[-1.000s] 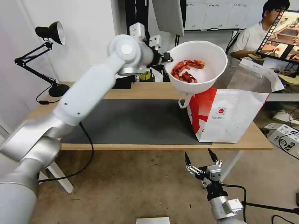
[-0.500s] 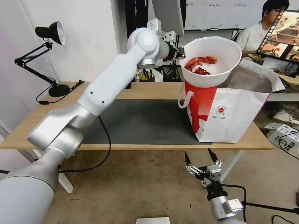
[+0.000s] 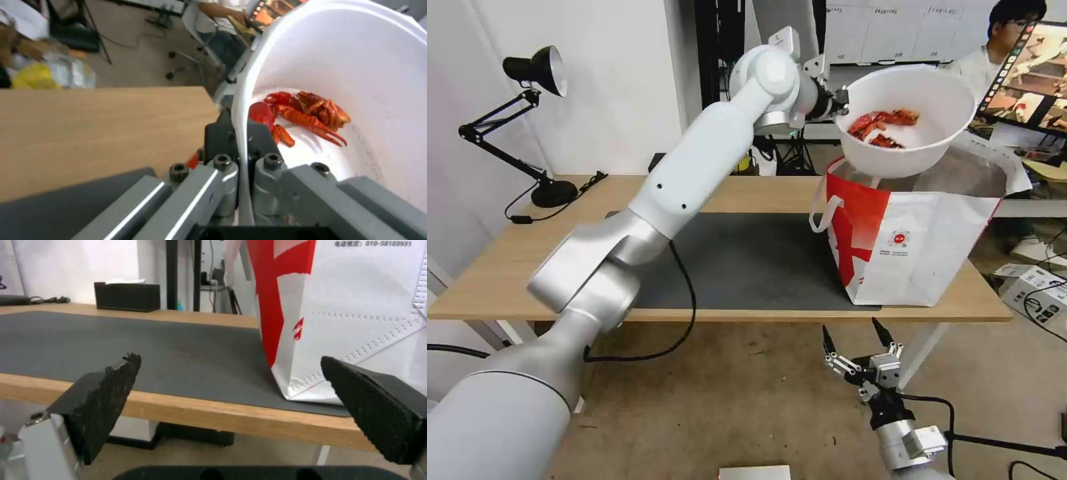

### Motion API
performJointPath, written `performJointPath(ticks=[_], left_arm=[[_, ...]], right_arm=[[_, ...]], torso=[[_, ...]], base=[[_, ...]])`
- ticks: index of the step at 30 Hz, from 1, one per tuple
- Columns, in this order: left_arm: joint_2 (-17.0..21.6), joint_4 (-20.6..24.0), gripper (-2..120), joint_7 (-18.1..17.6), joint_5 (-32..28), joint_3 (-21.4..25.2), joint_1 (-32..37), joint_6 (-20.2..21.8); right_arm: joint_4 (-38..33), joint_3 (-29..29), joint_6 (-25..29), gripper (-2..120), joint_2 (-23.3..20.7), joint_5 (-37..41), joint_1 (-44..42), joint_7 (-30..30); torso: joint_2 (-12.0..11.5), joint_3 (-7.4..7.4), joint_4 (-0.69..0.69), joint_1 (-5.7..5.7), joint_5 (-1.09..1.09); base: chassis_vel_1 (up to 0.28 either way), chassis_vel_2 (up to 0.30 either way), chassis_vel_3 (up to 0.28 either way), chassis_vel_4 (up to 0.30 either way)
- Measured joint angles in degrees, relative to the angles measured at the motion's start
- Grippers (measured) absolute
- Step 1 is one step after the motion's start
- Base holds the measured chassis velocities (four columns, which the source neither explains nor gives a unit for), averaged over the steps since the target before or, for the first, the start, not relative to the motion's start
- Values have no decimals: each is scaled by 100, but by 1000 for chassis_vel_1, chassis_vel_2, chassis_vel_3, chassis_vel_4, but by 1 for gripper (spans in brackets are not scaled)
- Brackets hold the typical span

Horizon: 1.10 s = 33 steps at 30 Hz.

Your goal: Pick up the trash from the table and place it into the takeout bag.

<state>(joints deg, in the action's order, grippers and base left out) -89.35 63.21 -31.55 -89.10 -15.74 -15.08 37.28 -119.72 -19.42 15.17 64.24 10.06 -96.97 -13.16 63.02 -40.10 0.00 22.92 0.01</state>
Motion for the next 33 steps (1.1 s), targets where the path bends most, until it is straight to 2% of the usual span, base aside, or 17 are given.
performJointPath(ticks=[1, 4, 5, 8, 12, 20, 26, 27, 33], left_arm=[[0, 0, 0, 0, 0, 0, 0, 0], [-45, 1, 0, 27, 715, -296, 136, -256], [-45, 1, 0, 27, 715, -296, 136, -256], [-47, 38, 0, 29, 1483, -654, 279, -586], [8, 197, 0, 36, 1913, -886, 372, -773], [206, 586, 0, 132, 2094, -1158, 478, -828], [417, 881, 0, 605, 2075, -1262, 535, -821], [502, 983, 0, 804, 2021, -1282, 541, -788], [596, 1110, 1, 965, 1763, -1254, 526, -569]], right_arm=[[0, 0, 0, 100, 0, 0, 0, 0], [0, 0, 0, 100, 0, 0, 0, 0], [0, 0, 0, 100, 0, 0, 0, 0], [0, 0, 0, 100, 0, 0, 0, 0], [0, 0, 0, 100, 0, 0, 0, 0], [0, 0, 0, 100, 0, 0, 0, 0], [0, 0, 0, 100, 0, 0, 0, 0], [0, 0, 0, 100, 0, 0, 0, 0], [0, 0, 0, 100, 0, 0, 0, 0]], torso=[[0, 0, 0, 0, 0], [0, 0, 0, -1, -1], [0, 0, 0, -1, -1], [0, 0, -1, 0, 0], [0, 0, 0, 0, -1], [0, 0, 0, -1, -1], [0, 0, 0, -1, -1], [0, 0, 0, -1, -1], [0, 0, 0, 0, -1]], base=[[0, 0, 0, 0], [0, 0, 0, 0], [0, 0, 0, 0], [0, 0, 0, 0], [0, 0, 0, 0], [0, 0, 0, 0], [0, 0, 0, 0], [0, 0, 0, 0], [0, 0, 0, 0]])
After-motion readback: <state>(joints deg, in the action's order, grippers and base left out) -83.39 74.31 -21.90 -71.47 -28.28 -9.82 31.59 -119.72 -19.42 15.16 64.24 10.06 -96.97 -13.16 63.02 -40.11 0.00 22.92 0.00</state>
